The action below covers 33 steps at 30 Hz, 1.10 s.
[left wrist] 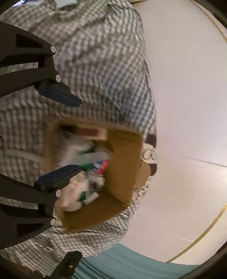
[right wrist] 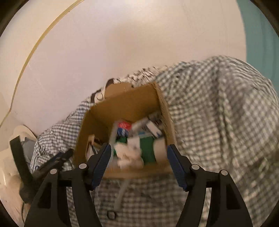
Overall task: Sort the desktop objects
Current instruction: 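Carry the comb and lotion tube over the cardboard box and release them, then grasp the black hair tie with the left gripper while the right grasps the white tube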
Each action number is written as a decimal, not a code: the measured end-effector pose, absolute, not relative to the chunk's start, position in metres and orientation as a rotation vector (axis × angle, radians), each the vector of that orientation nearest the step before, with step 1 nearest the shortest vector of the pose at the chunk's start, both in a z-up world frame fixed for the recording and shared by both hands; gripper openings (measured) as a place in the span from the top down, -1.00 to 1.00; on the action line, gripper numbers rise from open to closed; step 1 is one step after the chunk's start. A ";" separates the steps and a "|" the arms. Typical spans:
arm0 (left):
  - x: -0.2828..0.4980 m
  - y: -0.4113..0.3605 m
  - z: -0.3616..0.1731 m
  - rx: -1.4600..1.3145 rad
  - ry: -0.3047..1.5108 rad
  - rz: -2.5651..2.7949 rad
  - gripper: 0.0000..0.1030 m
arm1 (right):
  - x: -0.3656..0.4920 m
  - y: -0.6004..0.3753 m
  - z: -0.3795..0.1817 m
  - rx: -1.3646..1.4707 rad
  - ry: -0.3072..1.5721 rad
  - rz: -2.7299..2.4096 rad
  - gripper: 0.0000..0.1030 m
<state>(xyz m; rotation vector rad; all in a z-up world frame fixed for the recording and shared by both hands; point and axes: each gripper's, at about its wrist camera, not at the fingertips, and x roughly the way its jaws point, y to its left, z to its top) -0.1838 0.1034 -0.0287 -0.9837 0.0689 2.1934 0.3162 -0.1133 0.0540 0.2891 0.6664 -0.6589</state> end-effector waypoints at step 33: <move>-0.083 0.108 -0.186 -1.308 0.361 1.795 -0.39 | 0.275 -0.081 -0.086 0.246 0.892 -0.787 -0.37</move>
